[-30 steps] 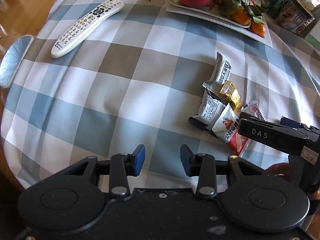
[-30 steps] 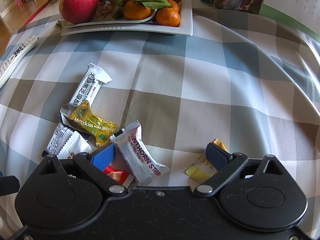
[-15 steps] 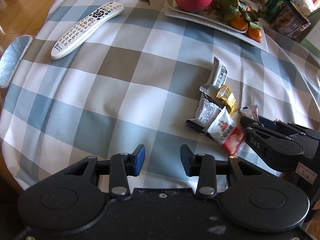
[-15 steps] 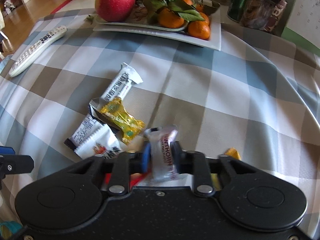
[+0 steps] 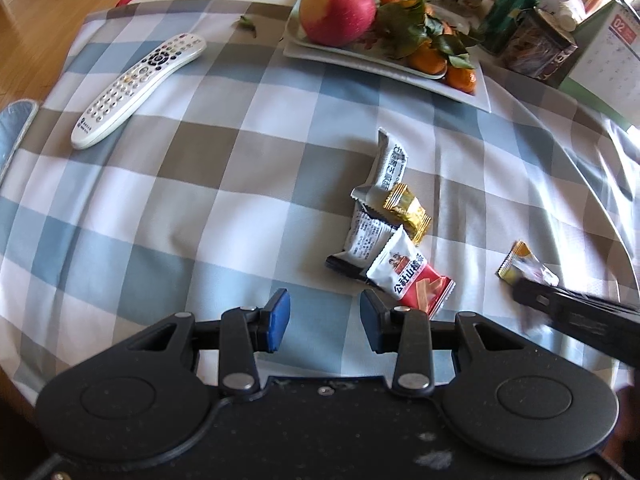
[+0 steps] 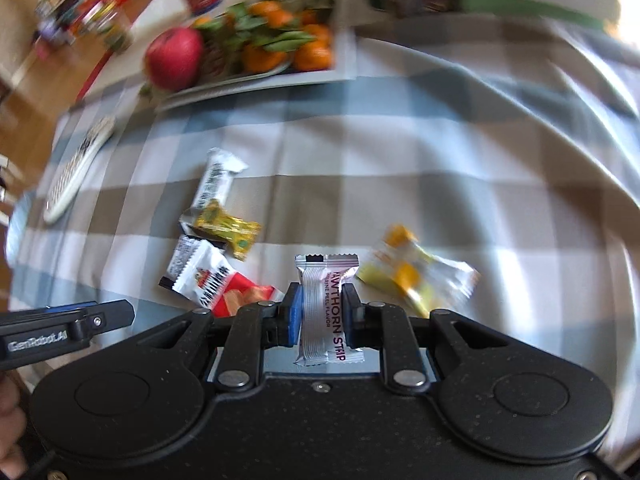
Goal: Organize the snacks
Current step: 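Close the right gripper on the HAWTHORN STRIP packet and lift it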
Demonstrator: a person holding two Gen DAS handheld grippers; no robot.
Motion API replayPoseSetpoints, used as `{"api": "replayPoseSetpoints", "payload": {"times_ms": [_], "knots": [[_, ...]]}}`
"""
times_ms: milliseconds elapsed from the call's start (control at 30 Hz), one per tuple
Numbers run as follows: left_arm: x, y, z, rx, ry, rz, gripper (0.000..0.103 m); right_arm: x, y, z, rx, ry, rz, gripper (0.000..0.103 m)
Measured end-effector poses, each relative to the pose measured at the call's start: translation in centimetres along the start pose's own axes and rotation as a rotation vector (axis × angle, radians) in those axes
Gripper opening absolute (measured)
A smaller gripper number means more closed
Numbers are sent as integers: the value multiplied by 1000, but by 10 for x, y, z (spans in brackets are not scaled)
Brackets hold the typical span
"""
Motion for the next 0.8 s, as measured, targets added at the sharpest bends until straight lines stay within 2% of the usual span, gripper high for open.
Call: {"api": "replayPoseSetpoints", "payload": {"times_ms": [100,300,467,633,800], "knots": [[-2,2,1,0,-15,21,40,-11,-11,27,102,-20,-31,28],[-1,4,7,17,-17,50,40,-19,-33,72,211,-74,-43,28],[5,-5,25,66,-56,40,40,-7,-50,104,265,-142,-124,28],[15,-6,32,81,-36,38,40,-5,-59,111,313,-141,-178,28],[21,9,15,-39,-13,46,40,-15,-54,97,281,-131,-149,28]]}}
Point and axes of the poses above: each gripper's, at about its wrist camera, not at the fingertips, and x roughly the way its jaws point, z to its right, y to its top, the point moved 10 cm from there along x, roughly the way its jaws point, and after that the axes turned 3 degrees about x, right-handed, at the moved point
